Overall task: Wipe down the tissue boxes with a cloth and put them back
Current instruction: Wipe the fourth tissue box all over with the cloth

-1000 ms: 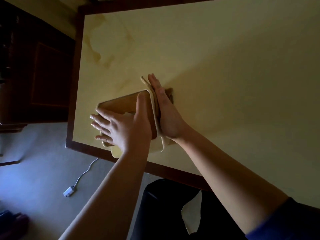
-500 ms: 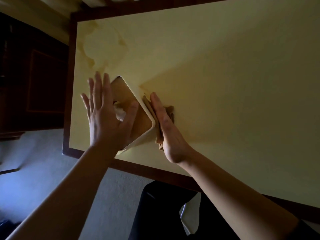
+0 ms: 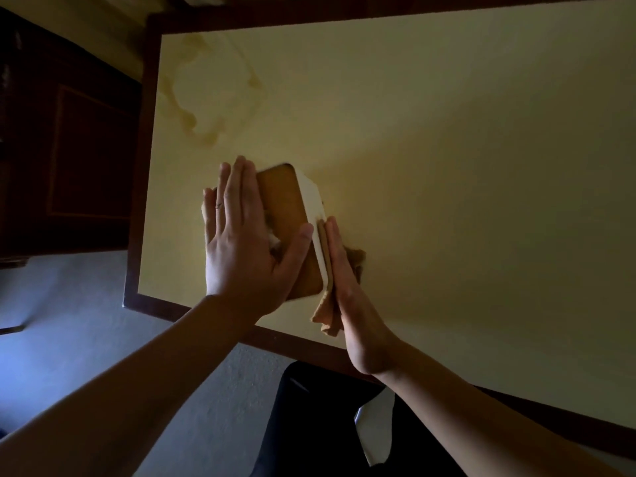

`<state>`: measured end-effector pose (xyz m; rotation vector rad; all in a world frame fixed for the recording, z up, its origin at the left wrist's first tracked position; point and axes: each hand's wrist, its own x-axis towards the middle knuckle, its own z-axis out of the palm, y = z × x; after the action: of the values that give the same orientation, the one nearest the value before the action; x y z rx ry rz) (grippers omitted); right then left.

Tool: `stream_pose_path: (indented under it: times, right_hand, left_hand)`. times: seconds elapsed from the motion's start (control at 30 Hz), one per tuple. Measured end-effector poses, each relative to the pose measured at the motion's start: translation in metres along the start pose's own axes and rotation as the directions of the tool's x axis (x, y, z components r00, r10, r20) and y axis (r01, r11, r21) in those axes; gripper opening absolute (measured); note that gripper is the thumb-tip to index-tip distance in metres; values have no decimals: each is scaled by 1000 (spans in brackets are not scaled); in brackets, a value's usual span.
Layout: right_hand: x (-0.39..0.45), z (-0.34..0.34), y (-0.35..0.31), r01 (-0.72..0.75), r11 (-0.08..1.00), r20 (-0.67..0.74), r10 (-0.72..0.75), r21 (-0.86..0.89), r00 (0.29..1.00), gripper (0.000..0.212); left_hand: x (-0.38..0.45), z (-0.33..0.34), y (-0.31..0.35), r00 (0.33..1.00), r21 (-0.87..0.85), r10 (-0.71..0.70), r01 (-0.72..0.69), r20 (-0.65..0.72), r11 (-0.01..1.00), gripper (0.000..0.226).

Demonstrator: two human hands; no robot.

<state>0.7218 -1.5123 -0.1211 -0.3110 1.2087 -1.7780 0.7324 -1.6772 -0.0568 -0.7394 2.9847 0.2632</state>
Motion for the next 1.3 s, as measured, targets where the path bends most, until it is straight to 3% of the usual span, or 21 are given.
stream_pose_path:
  times: [0.13,0.27,0.47,0.63,0.77,0.83,0.97,1.07,1.3]
  right_hand:
    - [42,-4,-4,47,999,19,-47,16,999,95]
    - [108,-9,-18,33,995,-5,-34,-91,999,86]
    - [132,-11,-42,63,969,-45,-75,-238,996,120]
    - [67,-4,-14,163,978,-10,-166,-130,986,85]
    - [9,5,2,112,984,-37,-118,-136,992,89]
    - [4,9,2,79,989,-69,-89,-127,994,80]
    - [34,-1,-3,75,995,-37,-78,-65,996,61]
    - [86,-11,-12,7,989,-38,-13,-146,999,65]
    - [157,-19,-52,30,968,25,-25,-251,999,66]
  left_hand:
    - [1,-1,-2,1000,9,10,-10,1,1000,99]
    - [1,-2,-2,1000,2,19,-19,-9,1000,96]
    - [0,-2,0,1000,-1,11,-11,-20,1000,88]
    - [0,0,1,999,-40,7,-8,-34,999,80]
    - [0,2,1,999,-37,-4,2,-41,999,81]
    - [0,2,1,999,-37,-7,6,-43,999,82]
    - [1,2,0,999,-41,-3,1,-38,999,83]
    - [1,1,0,999,-41,-2,0,-33,999,84]
    - [0,0,2,999,-53,-7,4,-43,999,83]
